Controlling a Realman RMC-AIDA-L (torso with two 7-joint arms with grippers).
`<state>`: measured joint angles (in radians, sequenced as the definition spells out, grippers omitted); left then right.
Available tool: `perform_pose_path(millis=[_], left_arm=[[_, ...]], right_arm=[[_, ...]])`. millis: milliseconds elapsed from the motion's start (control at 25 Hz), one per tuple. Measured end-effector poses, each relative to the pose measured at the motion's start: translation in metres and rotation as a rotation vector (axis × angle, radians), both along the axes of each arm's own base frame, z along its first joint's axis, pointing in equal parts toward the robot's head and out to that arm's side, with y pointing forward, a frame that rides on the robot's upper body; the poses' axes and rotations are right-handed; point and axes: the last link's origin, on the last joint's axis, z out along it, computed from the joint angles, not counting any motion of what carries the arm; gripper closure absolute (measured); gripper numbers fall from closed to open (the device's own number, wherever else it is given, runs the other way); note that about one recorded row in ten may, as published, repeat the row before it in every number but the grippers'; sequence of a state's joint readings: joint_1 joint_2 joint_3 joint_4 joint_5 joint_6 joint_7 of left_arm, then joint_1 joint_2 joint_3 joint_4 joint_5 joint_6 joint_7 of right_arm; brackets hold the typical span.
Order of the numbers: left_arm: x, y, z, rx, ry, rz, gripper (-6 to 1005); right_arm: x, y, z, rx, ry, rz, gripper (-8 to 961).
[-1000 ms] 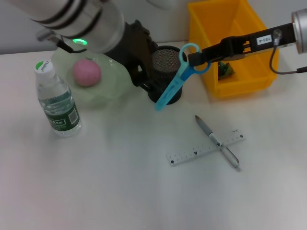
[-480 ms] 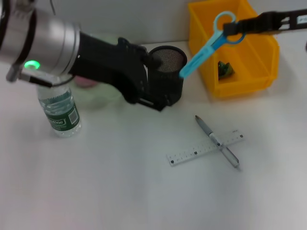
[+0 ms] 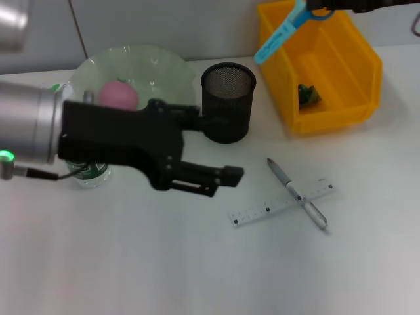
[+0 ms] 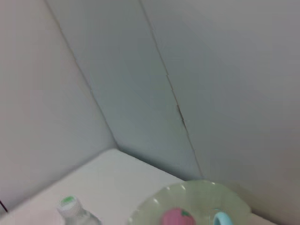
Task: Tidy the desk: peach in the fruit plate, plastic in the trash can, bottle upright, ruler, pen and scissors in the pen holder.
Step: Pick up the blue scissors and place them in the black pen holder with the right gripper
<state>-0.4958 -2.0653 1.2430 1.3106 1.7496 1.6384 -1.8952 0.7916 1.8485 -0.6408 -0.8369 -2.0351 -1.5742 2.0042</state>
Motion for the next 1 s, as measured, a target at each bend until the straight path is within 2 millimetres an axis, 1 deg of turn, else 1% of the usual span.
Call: perform_pose_path(millis=[80,120,200,240,280,480,520,560,640,720,760,880,920,1000], left_arm=[[-0.013,0.001,-0.003,-0.015,-0.021,0.017,186],[-0.018,0.002,-0.004,-0.017,-0.029,0.018,187],[-0.027,0.002,-0.005,-0.010,-0.047,0.015,187],[-0.039,0.004,-0.005,0.007,-0.070,0.029,187],[-0.039,0.004,-0.005,0.007,-0.070,0.029,188],[-0.066,0.006,-0.007,0.041,-0.147,0.080,189],[-0.073,0.006,-0.008,0.057,-0.169,0.091,189],[-0.073,0.006,-0.008,0.057,-0.169,0.091,189],[-0.080,0.005,-0.011,0.070,-0.191,0.105,190],[-0.086,0.005,-0.014,0.075,-0.212,0.126,191],[-0.086,0.005,-0.014,0.075,-0.212,0.126,191],[-0.090,0.004,-0.016,0.079,-0.219,0.136,192],[-0.093,0.002,-0.017,0.087,-0.224,0.141,192],[-0.095,0.001,-0.017,0.090,-0.226,0.143,193]], right_arm=[[-0.008,0.005,-0.007,0.006,-0.052,0.029,867],[-0.015,0.011,-0.014,0.010,-0.094,0.046,867],[-0.018,0.014,-0.018,0.013,-0.110,0.050,867],[-0.023,0.021,-0.025,0.014,-0.143,0.051,866],[-0.023,0.021,-0.025,0.014,-0.143,0.051,866],[-0.034,0.036,-0.044,0.015,-0.195,0.037,865],[-0.039,0.039,-0.051,0.011,-0.192,0.035,865],[-0.039,0.039,-0.051,0.011,-0.192,0.035,865],[-0.042,0.040,-0.058,0.001,-0.203,0.031,864],[-0.044,0.041,-0.068,-0.016,-0.241,0.025,864],[-0.044,0.041,-0.068,-0.016,-0.241,0.025,864],[-0.044,0.040,-0.077,-0.031,-0.280,0.025,863],[-0.043,0.039,-0.083,-0.037,-0.302,0.025,863],[-0.043,0.039,-0.086,-0.037,-0.313,0.026,863]])
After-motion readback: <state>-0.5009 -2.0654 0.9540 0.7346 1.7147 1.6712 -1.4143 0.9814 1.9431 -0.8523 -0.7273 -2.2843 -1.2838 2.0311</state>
